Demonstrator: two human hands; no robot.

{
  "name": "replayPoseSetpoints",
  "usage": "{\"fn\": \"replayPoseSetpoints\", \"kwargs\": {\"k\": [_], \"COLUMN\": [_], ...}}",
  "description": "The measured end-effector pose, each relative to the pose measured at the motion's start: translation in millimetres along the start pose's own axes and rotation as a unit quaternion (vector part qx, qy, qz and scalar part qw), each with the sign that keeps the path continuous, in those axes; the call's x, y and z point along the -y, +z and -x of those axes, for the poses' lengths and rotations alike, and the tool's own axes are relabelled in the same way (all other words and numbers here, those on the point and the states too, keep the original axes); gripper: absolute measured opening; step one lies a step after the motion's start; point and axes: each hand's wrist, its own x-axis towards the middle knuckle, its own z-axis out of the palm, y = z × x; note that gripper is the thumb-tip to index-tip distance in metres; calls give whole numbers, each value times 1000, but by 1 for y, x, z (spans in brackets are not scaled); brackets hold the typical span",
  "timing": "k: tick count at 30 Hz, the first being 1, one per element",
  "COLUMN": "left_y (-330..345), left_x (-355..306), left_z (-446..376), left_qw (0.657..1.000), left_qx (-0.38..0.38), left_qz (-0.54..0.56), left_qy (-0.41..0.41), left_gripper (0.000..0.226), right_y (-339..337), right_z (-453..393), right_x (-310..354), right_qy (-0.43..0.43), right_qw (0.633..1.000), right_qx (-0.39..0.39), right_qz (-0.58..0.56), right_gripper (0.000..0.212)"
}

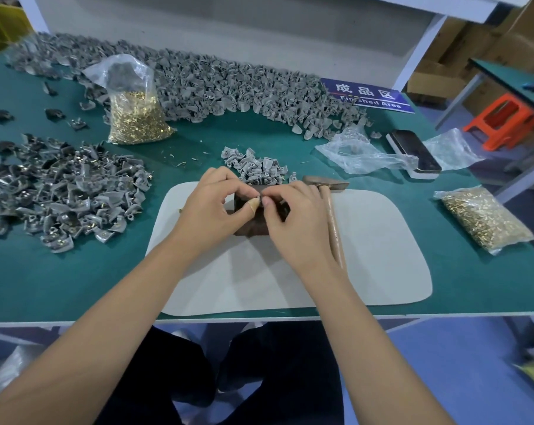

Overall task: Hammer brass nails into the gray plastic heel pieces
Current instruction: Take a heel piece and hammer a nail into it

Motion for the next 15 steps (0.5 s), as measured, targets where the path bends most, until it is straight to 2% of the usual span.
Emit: {"fn": "replayPoseSetpoints", "kwargs": {"k": [4,9,15], "left_y": [0,-13,-63], "left_x": [2,-1,18], "left_z": [0,4,25], "left_qw": [1000,993,979], "left_qx": [-24,-109,-158], "left_qz": [-9,-53,-121], "left_qy": [8,-7,-32], "left_gripper": [7,7,9], "right_y": [0,13,47], "right_z": [-5,-21,-37], "right_x": [1,19,64], "right_qy": [5,8,-33], "right_qw": [999,997,988], "right_qx": [1,19,66], "right_qz": [-36,-79,-135], "right_gripper": [8,6,8]}}
